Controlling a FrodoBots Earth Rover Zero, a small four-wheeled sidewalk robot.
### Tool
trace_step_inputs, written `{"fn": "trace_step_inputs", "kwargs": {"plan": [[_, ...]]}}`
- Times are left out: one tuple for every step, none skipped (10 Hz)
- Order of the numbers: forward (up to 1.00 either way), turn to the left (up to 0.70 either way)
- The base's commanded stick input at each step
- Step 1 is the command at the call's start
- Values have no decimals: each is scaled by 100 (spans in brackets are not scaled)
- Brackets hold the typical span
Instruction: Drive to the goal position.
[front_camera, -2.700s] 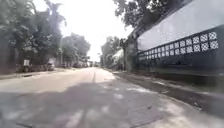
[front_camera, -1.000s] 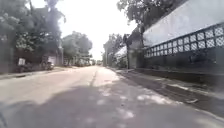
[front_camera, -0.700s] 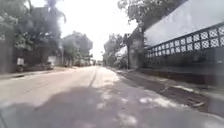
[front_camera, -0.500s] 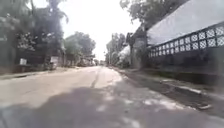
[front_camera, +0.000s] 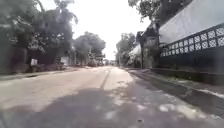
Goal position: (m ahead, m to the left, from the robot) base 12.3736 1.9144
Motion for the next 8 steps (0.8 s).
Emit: {"fn": "trace_step_inputs", "kwargs": {"plan": [[50, 0], [50, 0], [50, 0], [50, 0], [50, 0], [50, 0], [50, 0], [50, 0]]}}
